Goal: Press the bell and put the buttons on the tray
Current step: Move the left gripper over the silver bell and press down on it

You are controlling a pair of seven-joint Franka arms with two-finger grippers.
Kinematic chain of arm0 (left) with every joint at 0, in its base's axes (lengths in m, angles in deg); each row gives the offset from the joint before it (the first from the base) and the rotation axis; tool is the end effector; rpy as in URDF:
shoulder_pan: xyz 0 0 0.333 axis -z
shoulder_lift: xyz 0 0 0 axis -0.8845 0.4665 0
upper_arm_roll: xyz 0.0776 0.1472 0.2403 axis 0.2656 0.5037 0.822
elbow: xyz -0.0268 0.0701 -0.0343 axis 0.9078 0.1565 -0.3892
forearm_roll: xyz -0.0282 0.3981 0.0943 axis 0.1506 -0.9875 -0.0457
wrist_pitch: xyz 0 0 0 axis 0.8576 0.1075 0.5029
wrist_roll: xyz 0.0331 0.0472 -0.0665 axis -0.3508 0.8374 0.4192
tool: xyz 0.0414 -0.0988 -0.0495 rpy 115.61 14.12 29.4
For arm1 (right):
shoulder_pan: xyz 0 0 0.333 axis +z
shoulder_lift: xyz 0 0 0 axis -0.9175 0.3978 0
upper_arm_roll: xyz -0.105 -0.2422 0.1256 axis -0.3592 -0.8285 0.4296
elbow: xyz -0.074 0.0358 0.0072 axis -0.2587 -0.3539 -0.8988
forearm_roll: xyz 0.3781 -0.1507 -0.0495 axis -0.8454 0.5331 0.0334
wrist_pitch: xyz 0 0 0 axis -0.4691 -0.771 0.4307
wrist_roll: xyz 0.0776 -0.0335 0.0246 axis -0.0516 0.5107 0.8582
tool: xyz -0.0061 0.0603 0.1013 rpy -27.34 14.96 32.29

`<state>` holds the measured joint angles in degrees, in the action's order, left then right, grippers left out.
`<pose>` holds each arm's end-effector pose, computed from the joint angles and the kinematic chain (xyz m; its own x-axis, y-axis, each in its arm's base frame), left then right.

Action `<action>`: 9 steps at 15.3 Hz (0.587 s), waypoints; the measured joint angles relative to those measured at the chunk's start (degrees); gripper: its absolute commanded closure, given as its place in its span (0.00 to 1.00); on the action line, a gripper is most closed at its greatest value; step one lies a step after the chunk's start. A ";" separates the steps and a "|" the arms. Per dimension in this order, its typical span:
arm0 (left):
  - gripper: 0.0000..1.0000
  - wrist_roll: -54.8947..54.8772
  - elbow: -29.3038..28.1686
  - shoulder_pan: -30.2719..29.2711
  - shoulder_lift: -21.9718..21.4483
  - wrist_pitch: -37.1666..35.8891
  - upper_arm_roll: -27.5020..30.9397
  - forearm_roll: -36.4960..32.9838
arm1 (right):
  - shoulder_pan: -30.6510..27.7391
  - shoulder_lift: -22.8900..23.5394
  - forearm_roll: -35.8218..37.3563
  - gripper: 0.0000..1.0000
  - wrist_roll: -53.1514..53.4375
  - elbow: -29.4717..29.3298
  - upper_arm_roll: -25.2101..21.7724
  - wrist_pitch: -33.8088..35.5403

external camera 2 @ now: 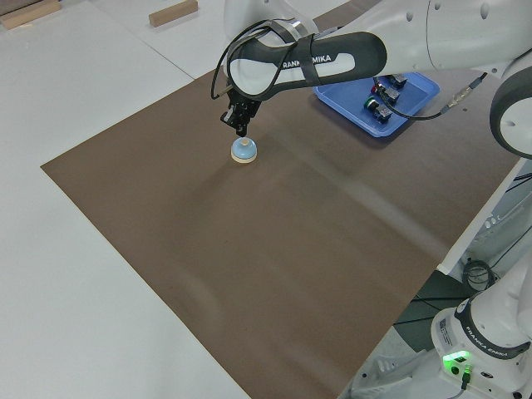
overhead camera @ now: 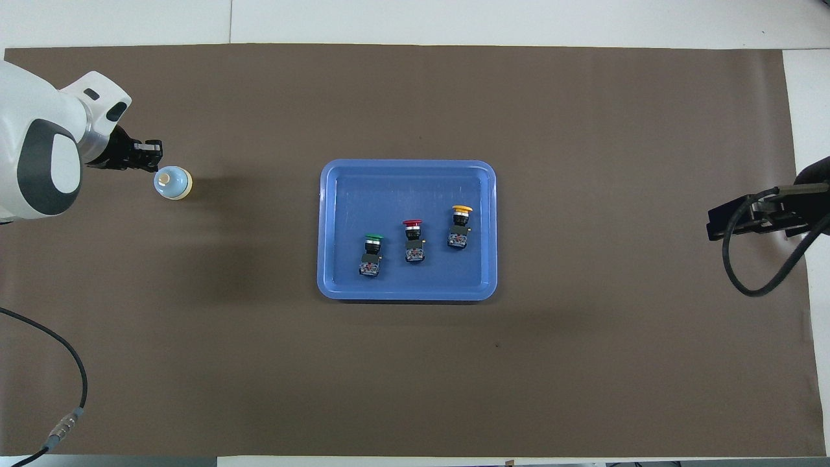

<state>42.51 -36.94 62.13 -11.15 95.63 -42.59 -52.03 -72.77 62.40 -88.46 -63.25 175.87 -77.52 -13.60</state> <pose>0.6693 0.0054 0.3162 0.9987 0.0501 0.0132 0.0499 -0.9987 0.0137 0.5464 0.0055 0.5766 0.9917 0.0113 -0.1284 0.0145 -0.9996 0.0240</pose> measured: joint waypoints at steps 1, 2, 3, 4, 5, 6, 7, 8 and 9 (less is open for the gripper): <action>1.00 0.00 -0.33 0.00 0.00 0.25 0.00 0.00 | 0.00 0.00 0.00 0.00 0.00 0.00 0.00 0.00; 1.00 0.00 -0.81 0.00 0.00 0.68 0.00 0.00 | 0.00 0.00 0.00 0.00 0.00 0.00 0.00 0.00; 1.00 0.00 -1.33 0.00 0.00 1.39 0.00 0.00 | 0.00 0.00 0.00 0.00 0.00 0.00 0.00 0.00; 1.00 0.00 -1.97 0.00 0.00 2.31 0.00 0.00 | 0.00 0.00 0.00 0.00 0.00 0.00 0.00 0.00; 1.00 0.00 -2.71 0.00 0.01 3.26 0.01 0.00 | 0.00 0.00 0.00 0.00 0.00 0.00 0.00 0.00; 1.00 0.00 -3.27 0.00 -0.06 4.26 0.01 0.00 | 0.00 0.00 0.00 0.00 0.00 0.00 0.00 0.00; 1.00 0.00 -3.53 0.00 -0.25 4.61 0.01 0.00 | 0.00 0.00 0.00 0.00 0.00 0.00 0.00 0.00; 1.00 0.00 -3.63 0.00 -0.28 4.79 0.01 0.00 | 0.00 0.00 0.00 0.00 0.00 0.00 0.00 0.00; 1.00 0.00 -3.64 0.00 -0.29 4.79 0.01 0.00 | 0.00 0.00 0.00 0.00 0.00 0.00 0.00 0.00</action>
<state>42.51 -40.58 62.14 -11.45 100.42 -42.58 -52.03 -72.77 62.40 -88.46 -63.25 175.87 -77.52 -13.60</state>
